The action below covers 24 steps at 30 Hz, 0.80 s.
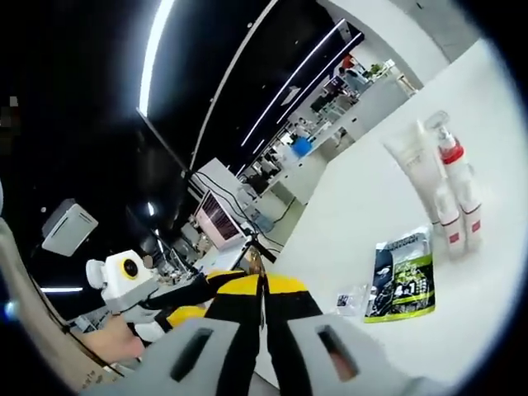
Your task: Arrange the skincare products in the storage area until every visible bottle or jar stands upright without overlapping.
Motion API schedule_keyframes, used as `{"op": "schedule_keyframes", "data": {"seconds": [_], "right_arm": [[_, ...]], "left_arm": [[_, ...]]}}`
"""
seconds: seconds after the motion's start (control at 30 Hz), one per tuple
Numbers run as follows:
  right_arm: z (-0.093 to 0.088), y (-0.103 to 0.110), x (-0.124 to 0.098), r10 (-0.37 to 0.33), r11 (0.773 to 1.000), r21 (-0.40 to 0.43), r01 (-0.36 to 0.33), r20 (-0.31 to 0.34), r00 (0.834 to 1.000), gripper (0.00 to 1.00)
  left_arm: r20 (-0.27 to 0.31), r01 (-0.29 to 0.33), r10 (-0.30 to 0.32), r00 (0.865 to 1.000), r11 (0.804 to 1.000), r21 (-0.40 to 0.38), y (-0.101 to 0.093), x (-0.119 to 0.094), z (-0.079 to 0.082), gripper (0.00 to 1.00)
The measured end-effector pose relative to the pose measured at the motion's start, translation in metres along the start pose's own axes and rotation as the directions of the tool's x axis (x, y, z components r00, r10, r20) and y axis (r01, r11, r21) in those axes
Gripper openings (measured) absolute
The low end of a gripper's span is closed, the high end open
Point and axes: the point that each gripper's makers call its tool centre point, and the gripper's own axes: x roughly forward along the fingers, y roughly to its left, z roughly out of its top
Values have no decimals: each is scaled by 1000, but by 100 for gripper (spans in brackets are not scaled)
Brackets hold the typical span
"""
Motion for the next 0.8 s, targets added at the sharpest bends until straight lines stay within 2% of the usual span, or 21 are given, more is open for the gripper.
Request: {"op": "schedule_keyframes", "data": {"seconds": [0.1,0.13,0.2,0.27,0.37,0.53,0.67,0.8], "right_arm": [[1,-1,-1,-1,1000,14,1,3,1000,1],[2,0,-1,3,1000,17,-3,4,1000,1],[3,2,-1,13,1000,21,-13,4,1000,1],[4,5,0,25,999,28,-25,6,1000,1],[6,8,1,37,999,30,-37,9,999,1],[7,10,3,48,998,28,-49,6,999,1],[6,9,4,48,998,35,-48,4,999,1],[6,7,6,46,998,43,-46,1,999,1]], "left_arm": [[7,30,-30,1000,996,-80,2,-1,-1,43],[3,52,-52,999,991,-124,2,-1,-3,42],[31,60,-56,998,983,-174,7,-2,-2,41],[25,77,-73,997,971,-225,7,-3,-4,40],[6,82,-83,997,969,-233,12,-4,-9,36],[48,95,-84,995,946,-310,17,-5,-6,30],[40,92,-84,996,945,-315,20,-4,-8,25],[50,100,-88,995,933,-344,22,-2,-10,19]]}}
